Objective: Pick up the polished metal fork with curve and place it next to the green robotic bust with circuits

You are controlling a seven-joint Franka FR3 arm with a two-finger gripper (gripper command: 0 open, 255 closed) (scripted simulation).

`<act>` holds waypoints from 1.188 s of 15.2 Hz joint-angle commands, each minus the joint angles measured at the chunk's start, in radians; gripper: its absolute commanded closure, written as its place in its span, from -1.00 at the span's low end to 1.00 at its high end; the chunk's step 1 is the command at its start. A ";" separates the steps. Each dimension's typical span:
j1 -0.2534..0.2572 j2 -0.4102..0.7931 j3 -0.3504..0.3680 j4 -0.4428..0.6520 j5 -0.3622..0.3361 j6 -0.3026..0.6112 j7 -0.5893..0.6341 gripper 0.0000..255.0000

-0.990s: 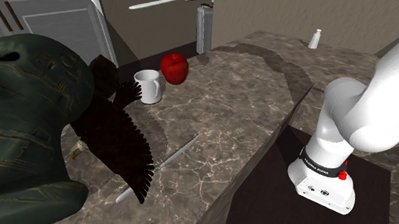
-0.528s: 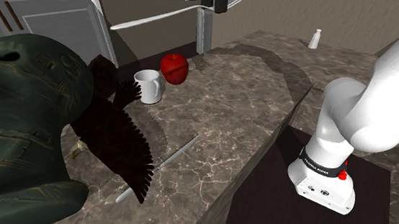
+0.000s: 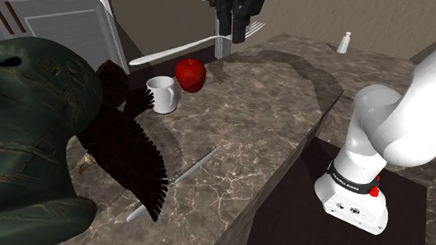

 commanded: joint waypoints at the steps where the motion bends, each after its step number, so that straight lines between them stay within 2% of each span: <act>1: 0.002 -0.017 0.000 -0.043 0.003 0.027 -0.001 1.00; 18: 0.012 -0.093 0.002 -0.345 0.020 0.254 -0.007 1.00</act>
